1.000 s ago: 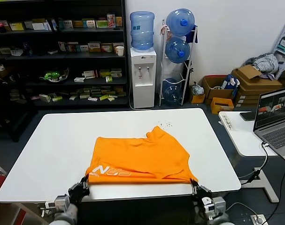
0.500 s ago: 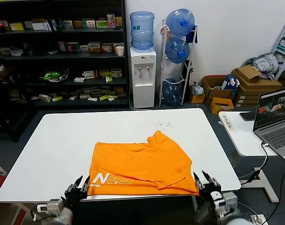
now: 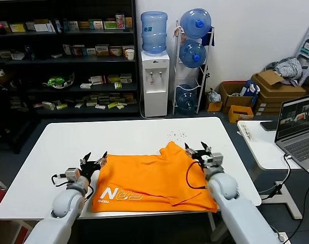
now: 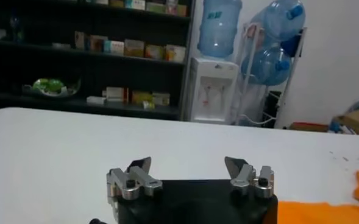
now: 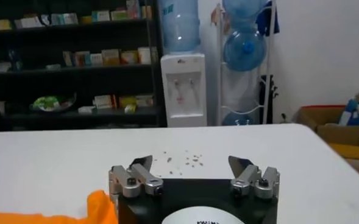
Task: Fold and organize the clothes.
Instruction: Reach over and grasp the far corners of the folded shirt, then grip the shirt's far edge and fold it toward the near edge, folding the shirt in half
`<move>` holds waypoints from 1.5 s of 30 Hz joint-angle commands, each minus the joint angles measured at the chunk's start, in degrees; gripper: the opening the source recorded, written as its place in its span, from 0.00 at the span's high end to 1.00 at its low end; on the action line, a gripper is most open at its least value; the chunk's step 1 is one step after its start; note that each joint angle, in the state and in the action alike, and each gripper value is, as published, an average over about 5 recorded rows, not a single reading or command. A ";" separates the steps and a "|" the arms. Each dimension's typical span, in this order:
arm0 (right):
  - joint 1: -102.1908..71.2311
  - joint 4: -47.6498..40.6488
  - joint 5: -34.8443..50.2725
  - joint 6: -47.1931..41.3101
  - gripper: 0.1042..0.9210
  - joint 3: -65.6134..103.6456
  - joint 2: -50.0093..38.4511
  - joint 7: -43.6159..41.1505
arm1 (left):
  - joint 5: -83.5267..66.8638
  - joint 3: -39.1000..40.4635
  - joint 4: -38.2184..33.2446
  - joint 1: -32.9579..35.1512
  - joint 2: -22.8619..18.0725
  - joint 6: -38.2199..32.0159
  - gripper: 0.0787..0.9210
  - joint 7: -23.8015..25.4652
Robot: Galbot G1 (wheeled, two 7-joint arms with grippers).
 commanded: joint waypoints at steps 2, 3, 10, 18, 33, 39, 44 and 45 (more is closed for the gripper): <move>13.21 -23.17 -5.42 0.29 0.12 -4.00 11.01 -4.45 | 1.18 5.76 20.53 -13.81 -2.50 -0.19 0.12 2.69; 13.06 -23.44 -5.76 0.37 0.12 -3.81 11.01 -4.54 | 1.18 5.76 20.33 -13.62 -2.37 -0.15 0.12 2.65; 12.69 -23.81 -6.64 -0.77 0.13 -3.47 10.39 -4.44 | 1.07 6.39 18.66 -12.53 -2.06 0.54 0.12 2.29; 12.16 -22.47 -5.95 -2.53 0.38 -4.78 9.69 -4.22 | -0.36 8.04 14.88 -11.57 -1.15 5.84 0.28 0.81; 11.36 -18.80 -1.82 2.23 0.89 -5.25 8.79 -3.57 | -3.14 9.23 9.44 -10.84 0.21 7.95 0.79 -0.63; 8.65 -10.68 0.37 5.21 0.98 -4.81 6.06 -1.94 | -3.10 7.12 3.30 -8.38 1.97 5.48 0.97 -0.86; 1.82 2.49 2.97 1.67 0.98 -4.75 1.07 1.51 | -2.99 4.98 -4.05 -2.42 4.67 3.41 0.98 0.42; 0.09 5.31 3.57 0.71 0.98 -4.77 -0.25 2.30 | -2.97 4.61 -5.75 -0.77 5.21 3.23 0.98 0.43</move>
